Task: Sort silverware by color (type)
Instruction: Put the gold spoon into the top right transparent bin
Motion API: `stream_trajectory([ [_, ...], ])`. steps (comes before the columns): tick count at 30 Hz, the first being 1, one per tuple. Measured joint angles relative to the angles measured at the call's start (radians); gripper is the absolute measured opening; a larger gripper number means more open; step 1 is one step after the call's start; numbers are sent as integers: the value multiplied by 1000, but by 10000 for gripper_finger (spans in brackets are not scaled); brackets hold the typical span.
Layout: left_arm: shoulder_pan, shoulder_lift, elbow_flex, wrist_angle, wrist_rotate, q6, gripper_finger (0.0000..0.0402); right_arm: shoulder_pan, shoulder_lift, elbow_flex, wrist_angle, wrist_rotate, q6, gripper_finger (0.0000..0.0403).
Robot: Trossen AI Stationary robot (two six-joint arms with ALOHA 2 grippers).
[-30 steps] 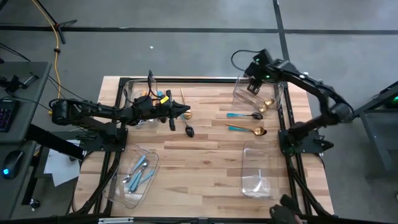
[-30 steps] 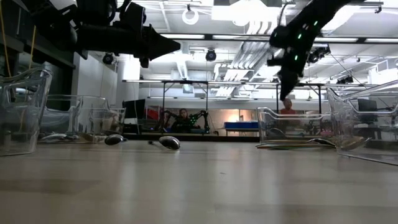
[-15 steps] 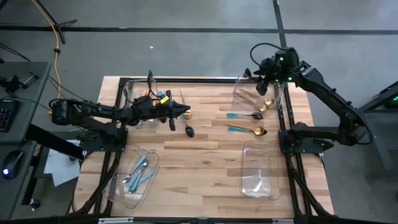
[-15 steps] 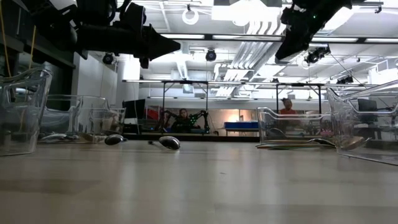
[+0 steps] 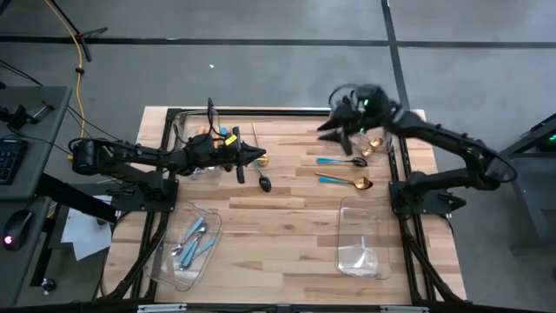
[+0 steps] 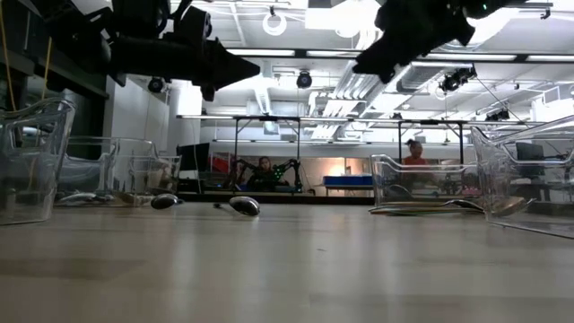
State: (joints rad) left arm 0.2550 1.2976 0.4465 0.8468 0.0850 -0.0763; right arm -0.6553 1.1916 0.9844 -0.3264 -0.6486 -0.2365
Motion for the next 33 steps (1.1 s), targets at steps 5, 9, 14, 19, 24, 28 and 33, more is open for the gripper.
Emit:
stream_trajectory([
  [5, 0, -39, 0, -85, 10, 1, 3, 124, -3, -214, 398, 8, 97, 140],
  [9, 6, -86, 0, -124, 7, 1, 3, 236, -2, -353, 760, 111, 168, 140],
  [14, 6, -123, 0, -123, 8, 36, 3, 374, -1, -448, 1028, 325, 78, 140],
  [19, 4, -123, 0, -126, 15, 116, 3, 440, -1, -462, 1069, 431, 87, 140],
  [24, -9, -111, -1, -125, 23, 128, 3, 448, 0, -462, 1013, 482, 152, 140],
  [28, -19, -111, -1, -125, 40, 141, 3, 448, 0, -462, 1005, 481, 154, 140],
  [33, -21, -111, -1, -122, 40, 141, 3, 448, 0, -462, 1010, 481, 150, 140],
])
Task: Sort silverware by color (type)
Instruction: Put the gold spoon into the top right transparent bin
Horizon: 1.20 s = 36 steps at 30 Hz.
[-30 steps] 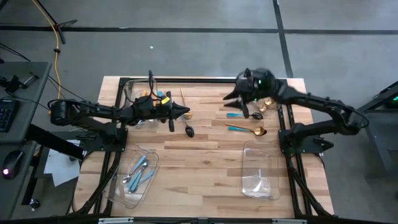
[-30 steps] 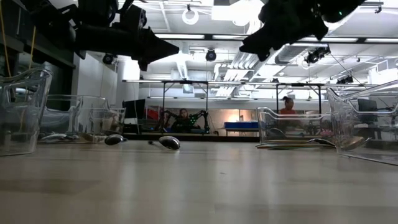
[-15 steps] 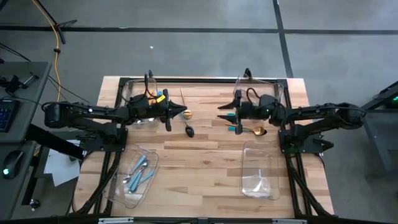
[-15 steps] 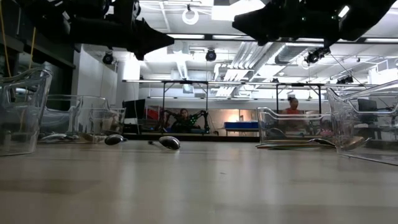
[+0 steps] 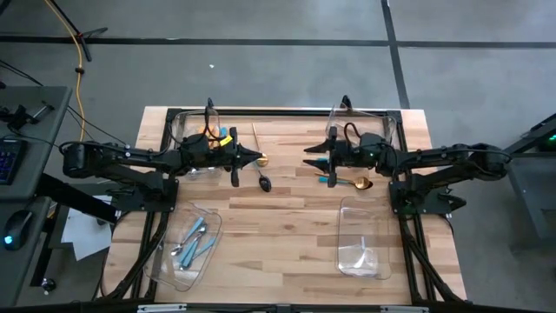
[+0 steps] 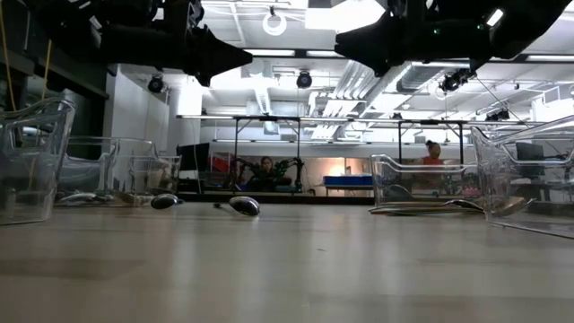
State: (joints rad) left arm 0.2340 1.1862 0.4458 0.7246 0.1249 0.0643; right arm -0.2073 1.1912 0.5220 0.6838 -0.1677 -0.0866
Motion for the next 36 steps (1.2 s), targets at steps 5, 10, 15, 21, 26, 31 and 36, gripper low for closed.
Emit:
stream_trajectory([
  [5, 0, 0, 0, 2, -3, 0, 3, 0, 0, 0, 7, 0, 0, 140],
  [10, 0, 0, 0, 19, -3, -33, 3, 0, 0, 0, 5, -1, 0, 140],
  [15, 0, 0, 0, 29, -3, -34, 3, 0, 15, 0, 10, -5, -24, 136],
  [21, 0, 0, 0, 29, -4, -34, 3, 0, 45, 0, 31, -4, -18, 63],
  [26, 0, 0, 0, 22, -4, -34, 3, -14, 50, 0, 38, -4, 18, 13],
  [31, 0, 0, 0, 20, -4, -34, 3, -22, 50, 0, 35, -1, 37, 3],
  [36, 0, 0, 0, 20, -4, -35, 3, -22, 50, 0, 31, -1, 37, 1],
])
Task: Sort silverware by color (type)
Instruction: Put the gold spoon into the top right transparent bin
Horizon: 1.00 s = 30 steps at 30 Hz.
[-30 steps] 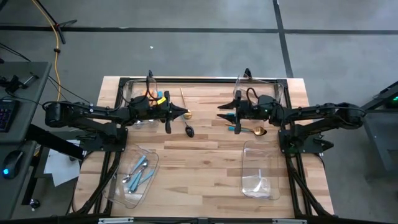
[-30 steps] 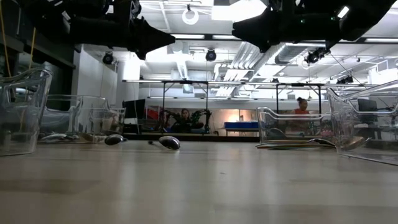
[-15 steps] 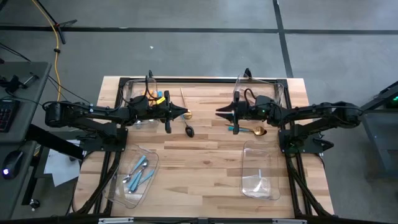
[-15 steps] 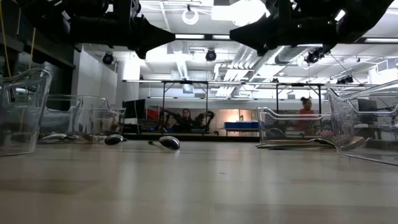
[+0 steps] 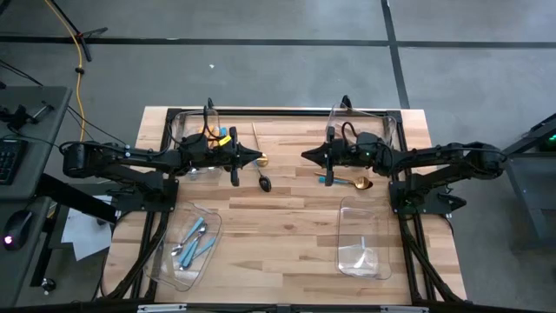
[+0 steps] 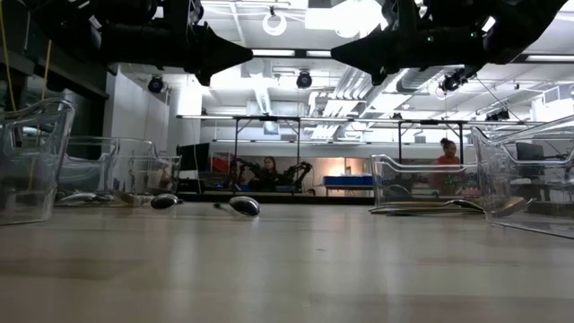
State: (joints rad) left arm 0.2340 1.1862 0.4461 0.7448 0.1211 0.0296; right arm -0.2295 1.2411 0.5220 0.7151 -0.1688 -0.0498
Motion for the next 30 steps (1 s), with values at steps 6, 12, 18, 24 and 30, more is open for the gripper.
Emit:
stream_trajectory([
  [6, 0, 0, 0, 0, 0, 0, 7, 0, 0, 0, 0, 0, -2, 0],
  [12, 0, 0, 0, -1, -3, -29, 58, 0, 0, 0, -3, -4, -2, 0],
  [18, 0, 0, 0, -34, -73, -45, 133, 0, 0, 0, -20, -4, -2, 0],
  [24, 0, 0, 0, -37, -85, -45, 188, 0, 0, 0, -21, -3, -2, 0],
  [30, 0, 0, 0, -38, -104, -40, 200, 0, 0, 0, -22, -3, -9, 0],
])
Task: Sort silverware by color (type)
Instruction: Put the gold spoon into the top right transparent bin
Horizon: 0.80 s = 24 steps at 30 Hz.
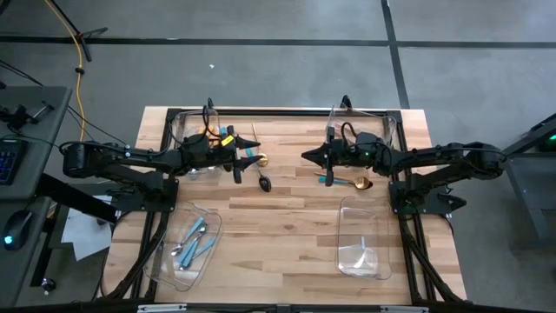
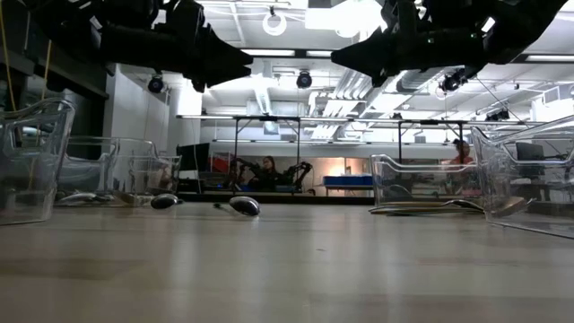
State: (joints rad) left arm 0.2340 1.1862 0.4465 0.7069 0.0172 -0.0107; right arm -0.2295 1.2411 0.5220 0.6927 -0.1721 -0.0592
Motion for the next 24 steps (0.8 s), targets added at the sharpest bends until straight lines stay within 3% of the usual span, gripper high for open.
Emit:
stream_trajectory([
  [7, 0, 0, 0, 0, -4, 19, 198, 0, 0, 0, 0, 0, -1, 0],
  [9, -1, 0, 0, 8, -68, -34, 198, 0, 0, 0, 0, 0, -1, 0],
  [12, 5, 0, 27, -24, -252, -142, 198, 0, 0, 0, 5, 1, 0, 0],
  [20, 96, 59, 351, -659, -472, -351, 197, 0, 0, 0, 15, 4, 11, 0],
  [24, 119, 171, 431, -726, -545, -407, 197, 0, 0, 0, 16, 4, 12, 0],
])
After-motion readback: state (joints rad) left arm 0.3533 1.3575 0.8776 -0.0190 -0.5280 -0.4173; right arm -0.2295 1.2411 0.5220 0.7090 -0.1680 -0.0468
